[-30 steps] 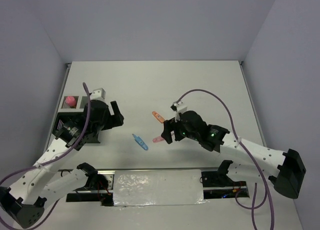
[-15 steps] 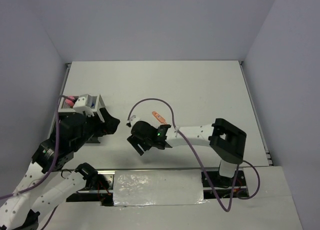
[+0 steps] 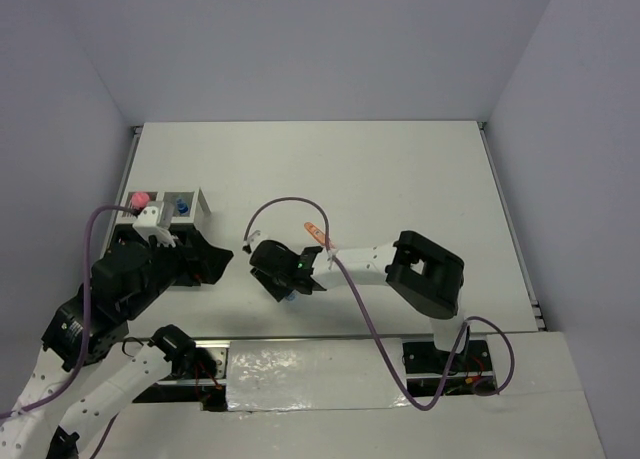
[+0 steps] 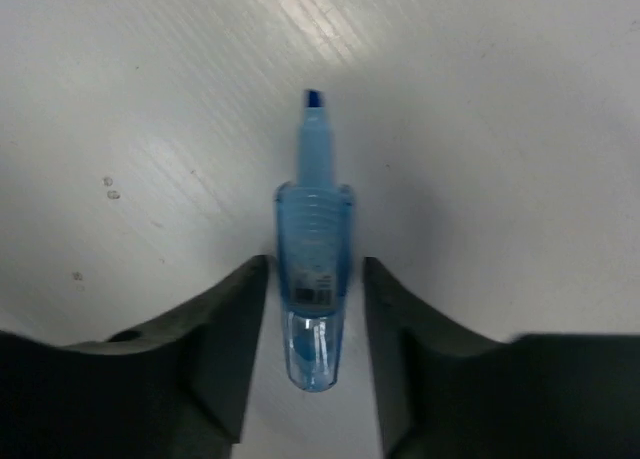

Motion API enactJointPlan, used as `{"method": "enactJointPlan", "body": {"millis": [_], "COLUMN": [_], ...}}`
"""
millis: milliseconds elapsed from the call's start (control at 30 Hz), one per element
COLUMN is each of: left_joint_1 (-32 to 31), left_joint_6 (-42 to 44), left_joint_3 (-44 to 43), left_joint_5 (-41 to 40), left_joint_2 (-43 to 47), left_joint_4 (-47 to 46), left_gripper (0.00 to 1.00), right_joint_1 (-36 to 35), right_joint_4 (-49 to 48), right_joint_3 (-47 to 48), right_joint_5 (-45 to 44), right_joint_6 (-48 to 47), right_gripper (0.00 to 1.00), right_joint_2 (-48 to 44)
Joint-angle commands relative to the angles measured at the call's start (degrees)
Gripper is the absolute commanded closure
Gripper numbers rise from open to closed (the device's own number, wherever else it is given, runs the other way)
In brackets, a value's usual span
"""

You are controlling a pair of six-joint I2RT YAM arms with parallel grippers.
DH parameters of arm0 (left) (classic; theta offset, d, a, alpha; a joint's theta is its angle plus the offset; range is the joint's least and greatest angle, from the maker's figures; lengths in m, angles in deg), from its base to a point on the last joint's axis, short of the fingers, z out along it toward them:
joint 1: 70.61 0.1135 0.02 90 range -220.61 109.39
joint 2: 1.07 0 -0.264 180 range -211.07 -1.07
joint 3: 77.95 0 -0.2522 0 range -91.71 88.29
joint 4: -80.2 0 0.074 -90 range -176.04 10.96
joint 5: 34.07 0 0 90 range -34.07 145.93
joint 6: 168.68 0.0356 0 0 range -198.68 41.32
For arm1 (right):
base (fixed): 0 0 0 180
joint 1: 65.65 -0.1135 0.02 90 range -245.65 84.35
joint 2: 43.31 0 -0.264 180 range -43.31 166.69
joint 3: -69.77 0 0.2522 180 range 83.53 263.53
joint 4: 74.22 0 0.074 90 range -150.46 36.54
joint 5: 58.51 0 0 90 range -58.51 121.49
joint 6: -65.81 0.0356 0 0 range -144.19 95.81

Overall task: Sort the stationery into containers
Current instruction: Pick up the pen from the center of the board, then close the pen cap on the pen.

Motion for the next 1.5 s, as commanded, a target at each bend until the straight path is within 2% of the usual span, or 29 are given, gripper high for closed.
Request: {"method": "enactJointPlan", "body": {"millis": [0, 33, 100, 133, 200, 233, 367, 500, 567, 600, 733, 867, 1133, 1467], "left_joint_1": [-0.3, -0.3, -0.3, -0.3, -0.3, -0.3, -0.3, -0.3, -0.3, -0.3, -0.6, -1.7, -5.4, -10.4], "left_joint_6": [1.2, 1.1, 1.0, 1.0, 0.6, 0.2, -3.4, -9.1, -11.2, -13.1, -15.9, -15.0, -12.1, -13.6], "left_joint_3": [1.0, 1.1, 1.1, 1.1, 1.0, 1.1, 4.8, 8.4, 9.8, 10.3, 11.7, 10.5, 6.7, 7.0], "left_joint_5": [1.8, 1.8, 1.4, 1.3, 1.0, 1.1, 5.6, 11.6, 14.1, 17.3, 22.0, 23.6, 17.9, 13.4], "left_joint_2": [0.8, 0.9, 1.3, 1.3, 1.3, 1.3, 0.6, -0.9, -2.0, -3.0, -5.6, -8.1, -16.1, -19.8], "left_joint_4": [-0.5, -0.5, -0.3, -0.3, -0.4, -0.6, -4.9, -15.1, -19.4, -24.6, -36.2, -43.1, -37.5, -38.4], "left_gripper": [0.01, 0.01, 0.01, 0.01, 0.01, 0.01, 0.01, 0.01, 0.01, 0.01, 0.01, 0.01, 0.08, 0.13], "right_joint_1": [0.8, 0.8, 0.8, 0.8, 0.8, 0.8, 0.7, 0.3, 0.2, -0.3, -1.5, -2.4, -4.6, -6.0], "right_joint_4": [-1.5, -1.3, -1.3, -2.1, -3.3, -4.8, -8.7, -10.7, -10.0, -8.7, -3.3, 0.5, 1.1, 1.0], "right_joint_3": [-1.5, -1.7, -2.7, -3.5, -6.4, -7.5, -14.3, -19.4, -21.1, -21.3, -19.4, -17.6, -15.6, -11.6], "right_joint_5": [1.5, 2.1, 2.8, 3.9, 4.3, 4.5, 3.8, 0.1, -1.0, -2.4, -8.1, -10.7, -13.1, -14.8], "right_joint_6": [1.2, 1.6, 2.1, 2.6, 3.6, 4.4, 6.5, 10.3, 11.5, 12.4, 14.2, 15.4, 14.2, 12.2], "right_gripper": [0.54, 0.67, 0.76, 0.84, 0.88, 0.96, 0.98, 0.97, 0.97, 0.97, 0.97, 0.98, 0.98, 0.97], "right_joint_2": [2.1, 2.0, 1.3, 0.5, -2.6, -4.0, -16.8, -30.2, -37.4, -41.3, -47.4, -49.7, -51.5, -49.2]}}
